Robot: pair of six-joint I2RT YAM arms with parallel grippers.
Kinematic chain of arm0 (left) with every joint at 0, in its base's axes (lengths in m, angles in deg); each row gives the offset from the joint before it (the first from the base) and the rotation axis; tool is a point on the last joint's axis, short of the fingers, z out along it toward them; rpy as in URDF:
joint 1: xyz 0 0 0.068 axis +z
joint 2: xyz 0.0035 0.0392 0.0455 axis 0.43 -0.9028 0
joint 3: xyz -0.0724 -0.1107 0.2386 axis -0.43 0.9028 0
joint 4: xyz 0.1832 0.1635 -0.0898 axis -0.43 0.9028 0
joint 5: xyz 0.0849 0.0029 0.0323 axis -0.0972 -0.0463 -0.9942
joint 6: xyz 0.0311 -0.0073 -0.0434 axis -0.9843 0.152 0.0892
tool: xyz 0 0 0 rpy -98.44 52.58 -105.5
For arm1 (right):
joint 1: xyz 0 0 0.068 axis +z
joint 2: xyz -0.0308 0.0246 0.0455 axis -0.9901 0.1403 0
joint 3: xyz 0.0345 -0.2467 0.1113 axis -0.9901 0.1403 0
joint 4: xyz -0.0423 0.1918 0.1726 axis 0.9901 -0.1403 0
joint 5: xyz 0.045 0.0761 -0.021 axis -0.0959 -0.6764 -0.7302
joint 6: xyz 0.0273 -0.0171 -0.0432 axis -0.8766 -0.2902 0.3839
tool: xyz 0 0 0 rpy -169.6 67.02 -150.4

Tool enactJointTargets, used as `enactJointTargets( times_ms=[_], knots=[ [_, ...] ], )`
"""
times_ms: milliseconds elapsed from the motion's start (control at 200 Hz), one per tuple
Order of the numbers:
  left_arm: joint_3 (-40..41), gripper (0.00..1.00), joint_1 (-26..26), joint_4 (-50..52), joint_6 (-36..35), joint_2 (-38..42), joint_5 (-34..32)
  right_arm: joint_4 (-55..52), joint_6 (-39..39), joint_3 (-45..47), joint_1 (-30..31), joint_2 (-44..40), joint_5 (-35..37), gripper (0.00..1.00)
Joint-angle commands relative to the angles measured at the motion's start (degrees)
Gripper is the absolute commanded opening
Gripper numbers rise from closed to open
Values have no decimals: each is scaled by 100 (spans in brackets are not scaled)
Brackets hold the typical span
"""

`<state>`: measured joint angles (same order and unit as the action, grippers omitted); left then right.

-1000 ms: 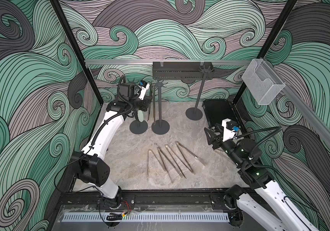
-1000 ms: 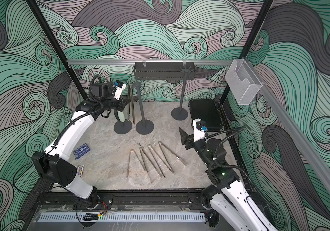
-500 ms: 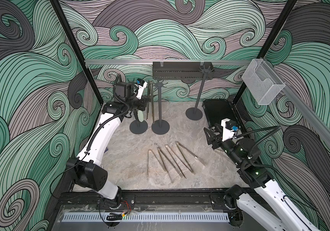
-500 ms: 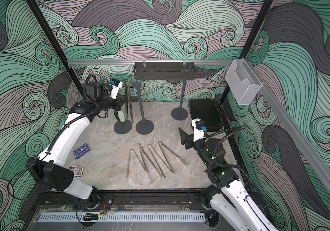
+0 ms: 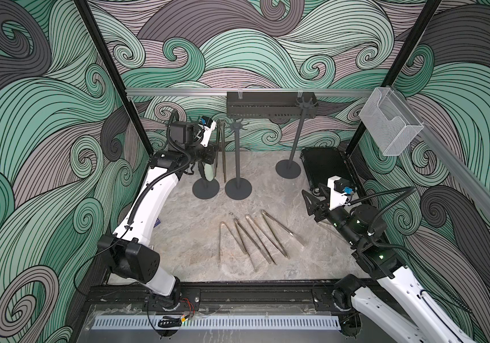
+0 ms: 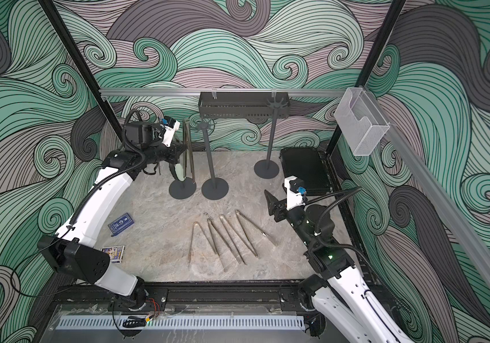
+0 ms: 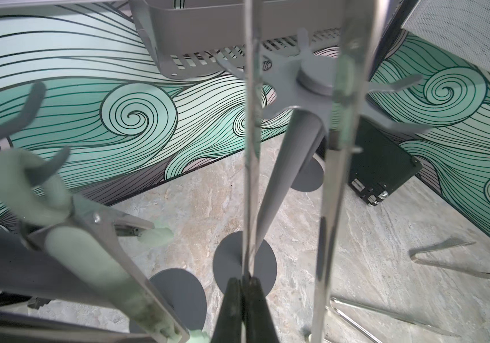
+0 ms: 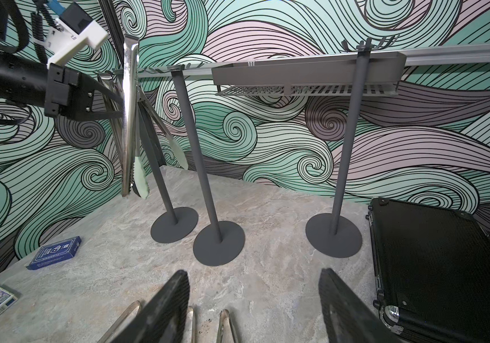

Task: Hang food tongs on kitchen utensil racks
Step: Hang the food tongs on the rack.

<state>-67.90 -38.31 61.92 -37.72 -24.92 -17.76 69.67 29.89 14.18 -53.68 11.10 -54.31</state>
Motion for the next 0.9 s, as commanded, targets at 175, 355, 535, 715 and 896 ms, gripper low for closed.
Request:
enactJointTargets(
  times_ms=[175,355,535,715,896],
  knots=[
    [-374,0,89,-57,-57,-153,307,33,-10,-137,-47,5,-44,70],
    [-356,0,89,-103,-56,-218,528,33,0,-135,-48,13,-57,70],
    [-352,0,98,-133,-41,-324,531,19,7,-150,-48,9,-66,70],
    [-380,0,98,-177,-41,-419,502,11,16,-163,-56,9,-67,70],
    [-426,0,99,-169,-41,-466,517,23,21,-174,-56,44,-71,70]
  ],
)
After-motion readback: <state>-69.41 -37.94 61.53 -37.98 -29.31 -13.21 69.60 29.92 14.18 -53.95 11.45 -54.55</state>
